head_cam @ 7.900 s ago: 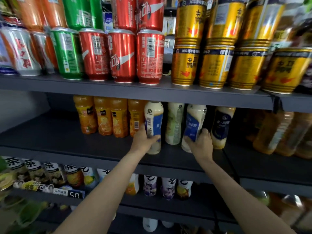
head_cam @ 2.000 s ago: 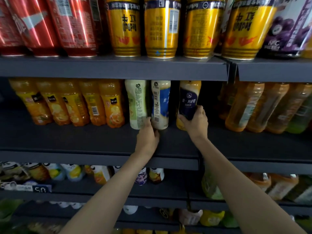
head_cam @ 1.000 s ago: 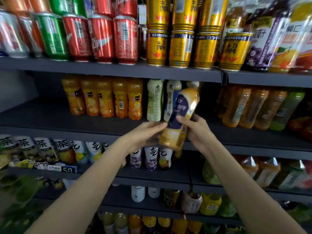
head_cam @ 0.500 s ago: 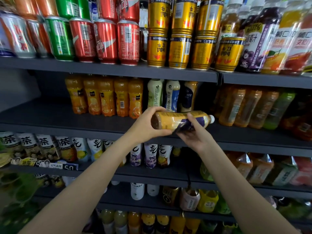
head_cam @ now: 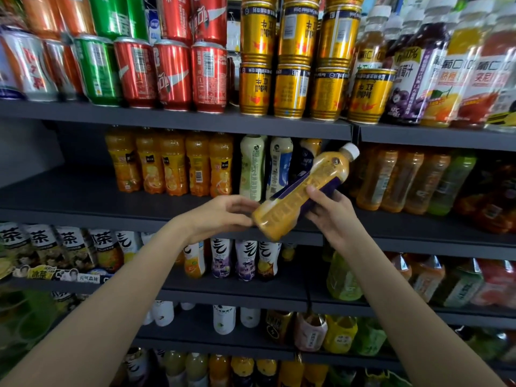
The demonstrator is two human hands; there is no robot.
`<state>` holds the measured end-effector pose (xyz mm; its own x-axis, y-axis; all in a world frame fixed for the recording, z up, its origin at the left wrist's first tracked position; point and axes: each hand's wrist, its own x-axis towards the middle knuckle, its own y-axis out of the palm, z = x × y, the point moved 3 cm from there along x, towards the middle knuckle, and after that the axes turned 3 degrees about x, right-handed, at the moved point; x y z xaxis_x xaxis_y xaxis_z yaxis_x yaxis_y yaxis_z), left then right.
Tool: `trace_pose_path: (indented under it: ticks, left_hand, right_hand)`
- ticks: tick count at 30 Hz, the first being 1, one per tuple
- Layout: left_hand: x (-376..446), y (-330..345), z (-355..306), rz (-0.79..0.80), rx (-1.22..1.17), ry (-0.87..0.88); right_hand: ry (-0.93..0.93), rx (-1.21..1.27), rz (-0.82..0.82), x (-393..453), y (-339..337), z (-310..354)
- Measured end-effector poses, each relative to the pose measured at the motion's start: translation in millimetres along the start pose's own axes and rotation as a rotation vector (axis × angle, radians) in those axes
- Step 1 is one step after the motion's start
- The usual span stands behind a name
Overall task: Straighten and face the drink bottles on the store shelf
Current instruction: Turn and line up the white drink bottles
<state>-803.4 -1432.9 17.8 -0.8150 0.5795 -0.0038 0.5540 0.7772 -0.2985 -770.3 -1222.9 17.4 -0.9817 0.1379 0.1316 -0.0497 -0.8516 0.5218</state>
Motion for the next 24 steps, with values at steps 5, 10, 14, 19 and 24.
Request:
trace_pose_path:
  ticks: [5, 10, 14, 19, 24]
  left_hand:
    - [14.5, 21.8, -3.1, -0.001, 0.21, 0.058]
    - [35.0, 38.8, -3.5, -0.068, 0.172, 0.174]
    - [38.6, 35.6, 2.6, -0.005, 0.141, 0.043]
    - [31.1, 24.4, 1.7, 0.157, 0.096, -0.181]
    - [26.2, 24.2, 2.2, 0.222, 0.139, -0.298]
  right_hand:
    - [-0.252, -0.589, 0.121, 0.3, 3.7, 4.3]
    - [-0.328, -0.673, 0.21, 5.1, 8.9, 4.5]
    - [-0.223, -0.528, 0.124, 12.5, 0.3, 7.3]
    - [-0.081, -0.489, 0.1, 13.7, -3.4, -8.9]
    - [0.156, -0.449, 0.008, 20.8, -2.6, -26.7]
